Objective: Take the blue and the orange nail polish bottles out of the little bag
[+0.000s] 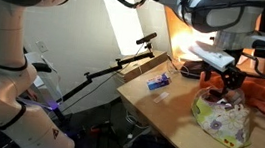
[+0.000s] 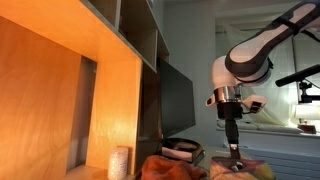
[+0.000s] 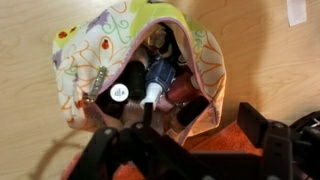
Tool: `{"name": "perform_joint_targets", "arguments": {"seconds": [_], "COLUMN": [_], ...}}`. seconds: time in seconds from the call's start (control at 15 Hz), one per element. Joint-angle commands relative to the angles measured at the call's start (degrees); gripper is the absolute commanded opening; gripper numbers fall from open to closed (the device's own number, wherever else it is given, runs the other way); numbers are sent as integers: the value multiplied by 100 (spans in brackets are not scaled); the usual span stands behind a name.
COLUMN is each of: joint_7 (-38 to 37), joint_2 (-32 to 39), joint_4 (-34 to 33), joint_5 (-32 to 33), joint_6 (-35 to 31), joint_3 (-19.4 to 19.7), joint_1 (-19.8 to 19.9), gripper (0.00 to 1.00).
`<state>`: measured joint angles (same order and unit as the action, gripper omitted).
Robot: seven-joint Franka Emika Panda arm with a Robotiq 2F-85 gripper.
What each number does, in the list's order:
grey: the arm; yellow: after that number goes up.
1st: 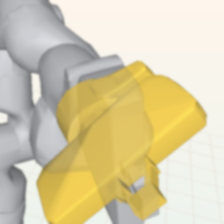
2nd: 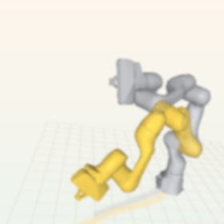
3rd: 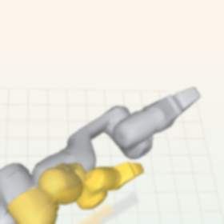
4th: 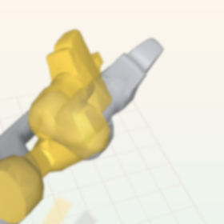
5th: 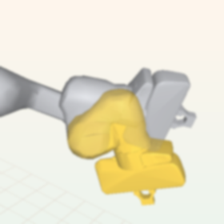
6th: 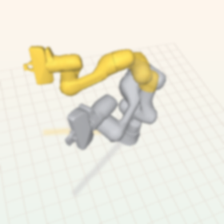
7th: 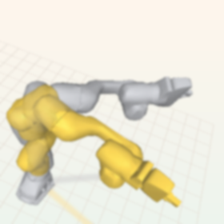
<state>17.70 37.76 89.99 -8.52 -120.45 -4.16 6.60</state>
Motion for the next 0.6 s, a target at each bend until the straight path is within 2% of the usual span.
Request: {"name": "perform_joint_targets", "arguments": {"seconds": [0.0,0.53], "joint_7": [155,121], "joint_2": [-215,12], "joint_4": [261,-71], "joint_5": [-153,-375], "joint_6": [-120,87], "joint_3": [-87,-83], "joint_1": [93,194], "gripper": [100,100]}}
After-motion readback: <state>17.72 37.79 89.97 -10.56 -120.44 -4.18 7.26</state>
